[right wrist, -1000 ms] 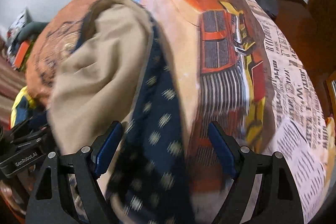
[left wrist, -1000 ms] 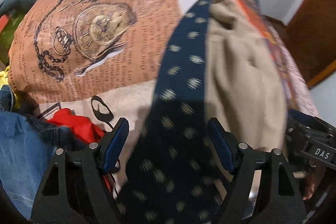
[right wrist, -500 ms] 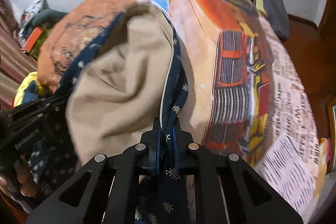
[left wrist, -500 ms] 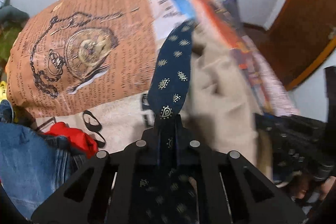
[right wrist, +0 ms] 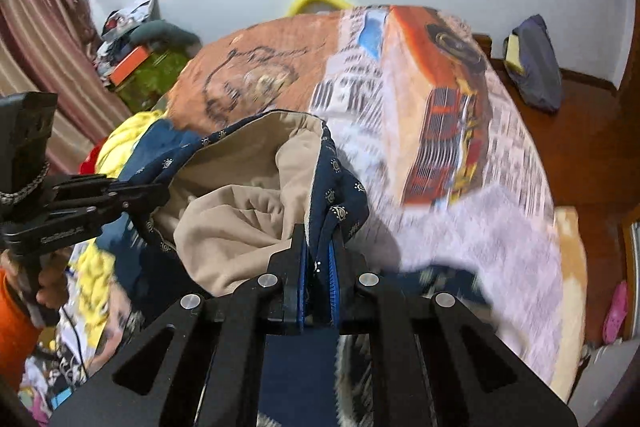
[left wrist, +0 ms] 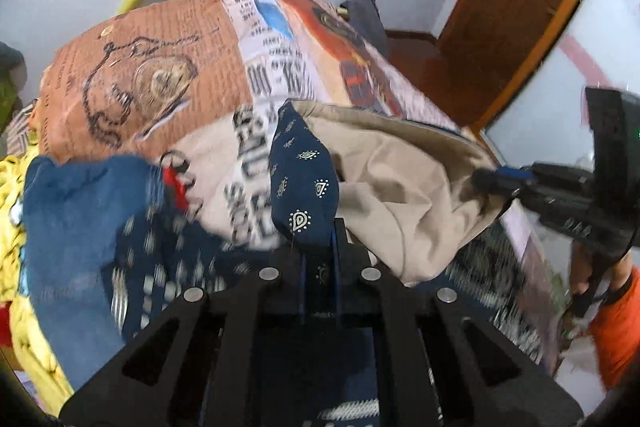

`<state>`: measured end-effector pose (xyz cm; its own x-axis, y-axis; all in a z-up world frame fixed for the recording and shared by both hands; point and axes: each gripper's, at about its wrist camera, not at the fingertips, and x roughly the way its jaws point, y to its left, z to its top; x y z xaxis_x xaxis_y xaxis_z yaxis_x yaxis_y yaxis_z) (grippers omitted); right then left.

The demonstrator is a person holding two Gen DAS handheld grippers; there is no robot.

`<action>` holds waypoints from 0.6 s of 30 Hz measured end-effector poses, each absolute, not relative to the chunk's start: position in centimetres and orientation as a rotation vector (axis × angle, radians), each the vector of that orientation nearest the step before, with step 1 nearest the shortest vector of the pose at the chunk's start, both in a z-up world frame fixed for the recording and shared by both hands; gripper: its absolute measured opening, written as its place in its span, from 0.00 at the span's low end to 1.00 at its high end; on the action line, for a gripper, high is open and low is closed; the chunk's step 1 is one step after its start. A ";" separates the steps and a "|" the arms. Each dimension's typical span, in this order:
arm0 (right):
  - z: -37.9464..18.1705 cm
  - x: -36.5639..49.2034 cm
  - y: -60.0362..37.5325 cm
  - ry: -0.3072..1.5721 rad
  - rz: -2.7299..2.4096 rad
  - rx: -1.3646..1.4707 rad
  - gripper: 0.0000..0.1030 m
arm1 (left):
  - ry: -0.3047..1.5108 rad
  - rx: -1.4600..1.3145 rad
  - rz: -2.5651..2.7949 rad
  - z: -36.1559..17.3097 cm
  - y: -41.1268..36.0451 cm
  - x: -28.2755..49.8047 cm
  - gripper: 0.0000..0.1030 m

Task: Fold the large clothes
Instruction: 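Grasp the hood's navy edge with both grippers and lift it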

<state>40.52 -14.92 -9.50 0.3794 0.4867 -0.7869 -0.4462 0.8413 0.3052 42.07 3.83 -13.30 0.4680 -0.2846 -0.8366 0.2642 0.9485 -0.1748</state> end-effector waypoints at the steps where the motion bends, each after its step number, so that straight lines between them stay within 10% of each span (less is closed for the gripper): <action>1: -9.8 39.6 -15.0 1.030 0.601 0.039 0.08 | 1.045 -0.008 -0.339 -13.9 3.9 40.9 0.09; 18: -16.8 33.4 -16.6 1.136 0.499 -0.028 0.13 | 1.137 0.099 -0.271 -23.4 5.5 34.4 0.13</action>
<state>33.39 -16.56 -16.81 0.3240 0.3663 -0.8723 -0.3940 0.8905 0.2275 34.45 5.48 -23.38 0.3921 -0.1631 -0.9054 0.2632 0.9629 -0.0594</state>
